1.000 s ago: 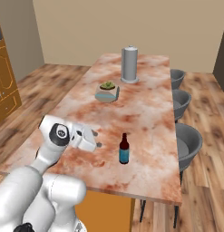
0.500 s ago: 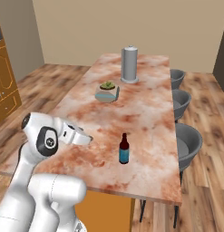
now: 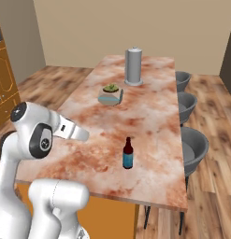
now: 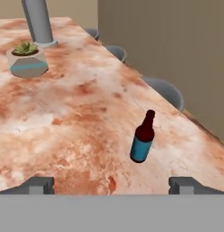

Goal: Get the candle and the beer from the cabinet and move them to the dining counter.

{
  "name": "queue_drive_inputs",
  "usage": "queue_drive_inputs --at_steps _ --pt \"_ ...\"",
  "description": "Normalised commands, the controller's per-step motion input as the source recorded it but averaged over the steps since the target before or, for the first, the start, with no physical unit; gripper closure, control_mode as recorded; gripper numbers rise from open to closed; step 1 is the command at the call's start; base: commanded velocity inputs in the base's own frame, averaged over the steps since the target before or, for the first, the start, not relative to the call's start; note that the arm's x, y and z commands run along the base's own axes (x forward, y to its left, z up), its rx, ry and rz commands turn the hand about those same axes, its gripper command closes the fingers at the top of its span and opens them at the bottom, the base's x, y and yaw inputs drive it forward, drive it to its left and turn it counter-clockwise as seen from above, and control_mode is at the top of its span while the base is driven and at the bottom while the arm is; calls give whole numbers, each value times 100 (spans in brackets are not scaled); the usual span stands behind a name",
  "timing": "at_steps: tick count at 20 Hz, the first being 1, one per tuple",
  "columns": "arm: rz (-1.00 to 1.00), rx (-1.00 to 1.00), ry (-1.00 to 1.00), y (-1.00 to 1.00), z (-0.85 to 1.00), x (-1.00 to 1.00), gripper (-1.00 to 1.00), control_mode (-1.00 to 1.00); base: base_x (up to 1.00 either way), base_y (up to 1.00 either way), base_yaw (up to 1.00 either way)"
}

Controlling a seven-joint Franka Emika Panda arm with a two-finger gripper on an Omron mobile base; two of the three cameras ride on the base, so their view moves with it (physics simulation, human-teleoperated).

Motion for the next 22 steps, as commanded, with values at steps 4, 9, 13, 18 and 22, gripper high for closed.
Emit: queue_drive_inputs --at_steps 4,9,13,18,22 --pt "11 13 0 9 22 -50 -100 -100 0 0 0" --pt "3 7 0 6 4 -51 -100 -100 0 0 0" --pt "5 6 2 10 0 -35 -100 -100 0 0 0" --pt "11 1 3 7 0 -21 -100 -100 0 0 0" --pt "27 4 7 1 -7 -15 -100 -100 0 0 0"
